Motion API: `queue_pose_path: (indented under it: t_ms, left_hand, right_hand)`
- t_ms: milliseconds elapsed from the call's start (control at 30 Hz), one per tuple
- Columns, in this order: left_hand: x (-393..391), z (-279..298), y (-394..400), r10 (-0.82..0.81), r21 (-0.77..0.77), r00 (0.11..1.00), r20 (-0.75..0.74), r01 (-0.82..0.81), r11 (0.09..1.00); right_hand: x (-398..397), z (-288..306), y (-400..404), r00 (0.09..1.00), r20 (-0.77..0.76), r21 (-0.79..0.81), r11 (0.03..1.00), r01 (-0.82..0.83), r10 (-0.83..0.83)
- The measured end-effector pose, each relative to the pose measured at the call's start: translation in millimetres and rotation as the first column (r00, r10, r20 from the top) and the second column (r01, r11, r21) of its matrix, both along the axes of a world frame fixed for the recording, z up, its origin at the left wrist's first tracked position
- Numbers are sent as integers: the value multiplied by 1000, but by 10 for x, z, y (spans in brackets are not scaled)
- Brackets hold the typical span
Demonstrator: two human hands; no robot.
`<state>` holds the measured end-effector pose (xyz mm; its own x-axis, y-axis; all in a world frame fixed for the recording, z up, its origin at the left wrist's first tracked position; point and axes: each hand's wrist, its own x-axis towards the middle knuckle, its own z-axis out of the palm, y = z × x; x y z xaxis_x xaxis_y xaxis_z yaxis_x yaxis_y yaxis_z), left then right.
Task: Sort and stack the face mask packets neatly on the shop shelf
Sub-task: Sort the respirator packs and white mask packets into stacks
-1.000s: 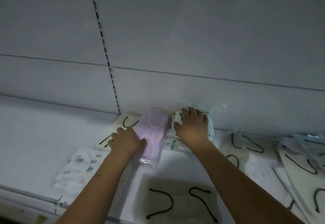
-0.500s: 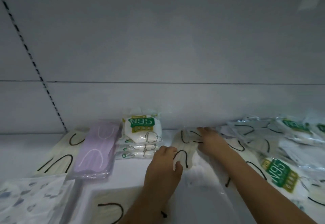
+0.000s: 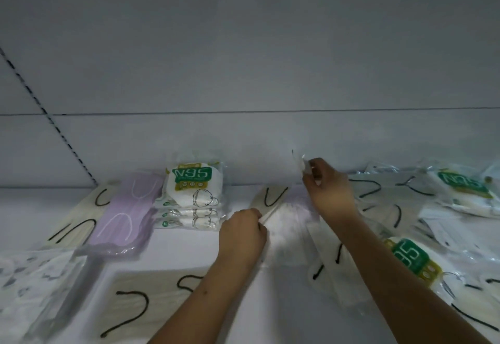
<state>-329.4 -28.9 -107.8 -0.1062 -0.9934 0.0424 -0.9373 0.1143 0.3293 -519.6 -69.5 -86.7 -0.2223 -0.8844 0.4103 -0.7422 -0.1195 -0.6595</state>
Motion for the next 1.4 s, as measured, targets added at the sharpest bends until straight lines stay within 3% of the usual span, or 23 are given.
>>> queue_pose_path:
  t_ms: [67,133,200,267,400,500,600,633,667,700,767,800,867,967,1000,1033,1100,1200,1300,1400]
  left_hand:
    - [21,94,68,-42,-146,999,7,42,988]
    - [60,89,138,-133,-321,990,40,139,937]
    - [109,-16,229,-174,-507,984,46,173,845]
    - [156,-104,342,-136,-587,990,-30,93,804]
    - [208,-107,460,-76,-552,961,-265,-87,829]
    - [196,-52,434,-53,-536,944,-325,-137,833]
    - [163,90,525,17,-512,868,-496,-308,802]
    - [175,177,584,57,-479,802,-595,-410,776]
    - [209,263,642,91,-376,675,-732,-513,772]
    - [255,371,684,139,-186,478,-867,-570,801]
    - [396,509,682,267,249,-12,-964,-401,881]
    - [478,521,660,329,354,-135,-934,-266,896]
    - [593,499,651,387,399,-103,-916,-167,901]
    - [767,407,669,393,363,44,-918,-303,881]
    - [847,379,698,383,327,115,-917,-333,884]
    - [923,386,736,362,278,207,-909,-346,896]
    - [1076,396,826,319,209,305,-897,-343,916]
    - [1252,408,981,311,201,270,-911,-367,908]
    - [1468,345,1068,353,220,262,-898,-426,877]
    - [1656,268,1167,355,175,314,-880,-481,859]
  right_hand:
    - [37,174,112,995,19,-122,988,-98,101]
    - [122,246,241,973,-106,-204,953,-225,207]
    - [202,155,338,899,-273,-159,906,-392,342]
    - [232,17,401,841,-286,-18,875,-484,460]
    - [324,-206,586,809,-71,257,794,-551,584]
    - [421,-286,611,824,-265,132,865,-484,502]
    - [515,-157,541,908,-251,8,939,-345,336]
    - [553,-96,536,920,-235,-79,937,-339,313]
    - [590,-35,541,922,-234,-140,928,-346,309]
    - [633,-11,543,908,-260,-179,908,-380,329]
    - [716,-5,530,837,-376,-187,853,-488,397]
    - [768,-22,528,799,-448,-176,836,-519,402]
    - [860,-74,546,715,-556,-118,812,-572,423]
    - [913,-107,602,606,-554,15,734,-679,571]
    - [898,-84,610,611,-487,53,720,-692,624]
    - [880,-34,609,653,-393,64,728,-683,647]
    - [854,91,576,765,-196,60,786,-615,613]
    - [910,199,524,879,124,260,840,-477,461]
    - [1027,156,573,811,490,478,679,-557,321]
    - [1184,56,683,718,605,492,547,-677,344]
